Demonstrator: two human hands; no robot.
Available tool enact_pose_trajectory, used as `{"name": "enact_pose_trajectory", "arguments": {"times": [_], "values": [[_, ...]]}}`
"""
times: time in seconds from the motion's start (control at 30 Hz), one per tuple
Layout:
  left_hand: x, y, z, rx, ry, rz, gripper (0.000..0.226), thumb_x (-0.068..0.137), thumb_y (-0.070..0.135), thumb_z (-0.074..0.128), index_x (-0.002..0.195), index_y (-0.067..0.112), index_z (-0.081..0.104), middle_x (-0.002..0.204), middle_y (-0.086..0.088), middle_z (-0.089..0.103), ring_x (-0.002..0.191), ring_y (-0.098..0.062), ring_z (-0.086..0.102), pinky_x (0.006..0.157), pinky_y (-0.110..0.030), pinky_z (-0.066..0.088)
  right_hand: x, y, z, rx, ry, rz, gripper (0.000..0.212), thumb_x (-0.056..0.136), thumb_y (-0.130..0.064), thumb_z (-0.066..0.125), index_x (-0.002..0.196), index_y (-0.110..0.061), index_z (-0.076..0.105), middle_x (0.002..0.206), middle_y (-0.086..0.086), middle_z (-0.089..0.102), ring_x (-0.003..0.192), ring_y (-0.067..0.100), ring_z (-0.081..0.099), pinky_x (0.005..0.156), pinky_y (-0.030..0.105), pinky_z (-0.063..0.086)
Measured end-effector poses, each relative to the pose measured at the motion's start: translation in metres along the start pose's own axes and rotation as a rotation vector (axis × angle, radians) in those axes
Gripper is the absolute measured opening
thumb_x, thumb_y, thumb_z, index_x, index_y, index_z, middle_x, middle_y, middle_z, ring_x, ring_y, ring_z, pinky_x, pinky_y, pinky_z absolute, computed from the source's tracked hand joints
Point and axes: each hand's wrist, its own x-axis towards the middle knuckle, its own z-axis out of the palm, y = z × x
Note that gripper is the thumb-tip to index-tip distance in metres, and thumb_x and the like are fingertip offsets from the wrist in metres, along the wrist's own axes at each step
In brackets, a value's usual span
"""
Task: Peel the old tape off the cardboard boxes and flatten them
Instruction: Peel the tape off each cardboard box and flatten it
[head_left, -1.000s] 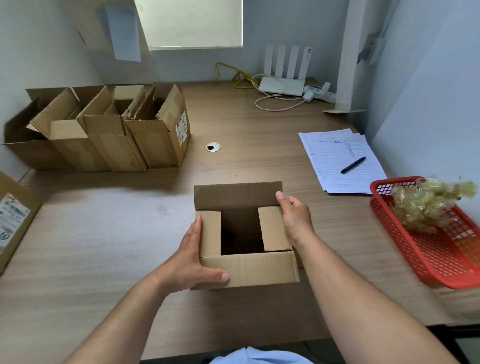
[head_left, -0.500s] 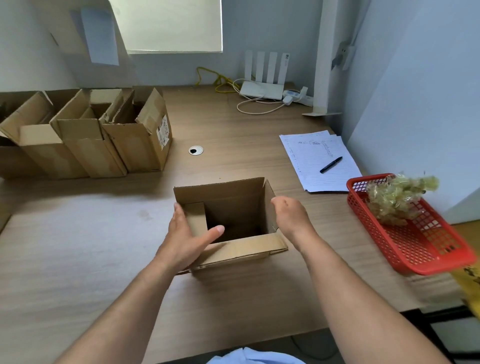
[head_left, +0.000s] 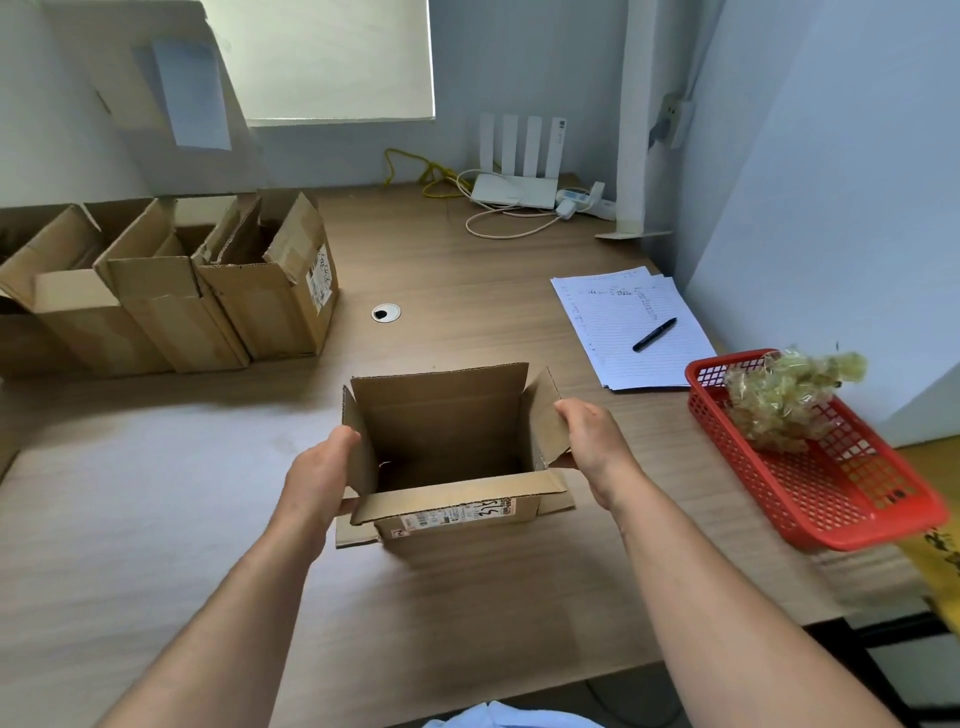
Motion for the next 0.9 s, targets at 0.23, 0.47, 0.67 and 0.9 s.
{"name": "enact_pose_trajectory", "arguments": {"times": [0.23,0.47,0.67,0.9], "values": [[0.001,0.015,-0.003,-0.023,-0.125,0.011,0.023,0.092,0.031,0.047,0.087,0.015,0.062,0.088,-0.007,0.058,0.08,-0.018,0.057,0.061,-0.03,0.048,0.001,-0.012,0.003,0.07,-0.1,0.005,0.03,0.094,-0.039,0.047,0.075,-0.019,0.059,0.062,-0.006,0.062,0.063,0.009,0.062,0.049,0.021,0.048],[0.003,0.03,-0.016,-0.356,-0.265,0.144,0.078,0.073,0.075,0.041,0.133,0.026,0.052,0.117,0.002,0.061,0.116,-0.012,0.056,0.094,-0.047,0.046,0.01,-0.018,-0.008,0.403,-0.187,0.07,0.077,0.089,-0.07,0.027,0.117,-0.007,0.062,0.099,0.008,0.068,0.104,0.02,0.061,0.091,0.043,0.047],[-0.002,0.008,-0.009,-0.187,-0.277,-0.026,0.093,0.072,0.088,0.033,0.129,0.019,0.058,0.121,-0.008,0.064,0.116,-0.019,0.056,0.1,-0.049,0.044,0.006,0.01,0.006,0.338,-0.155,0.144,0.067,0.093,-0.062,0.031,0.099,-0.007,0.068,0.088,0.008,0.072,0.088,0.02,0.064,0.08,0.035,0.048],[-0.002,-0.017,-0.002,-0.06,-0.258,-0.119,0.096,0.062,0.085,0.038,0.118,0.011,0.062,0.114,0.007,0.067,0.109,-0.014,0.059,0.094,-0.046,0.049,0.004,0.044,0.011,0.248,-0.09,0.198,0.054,0.099,-0.047,0.036,0.115,-0.003,0.061,0.105,0.014,0.067,0.094,0.022,0.064,0.084,0.039,0.052]]}}
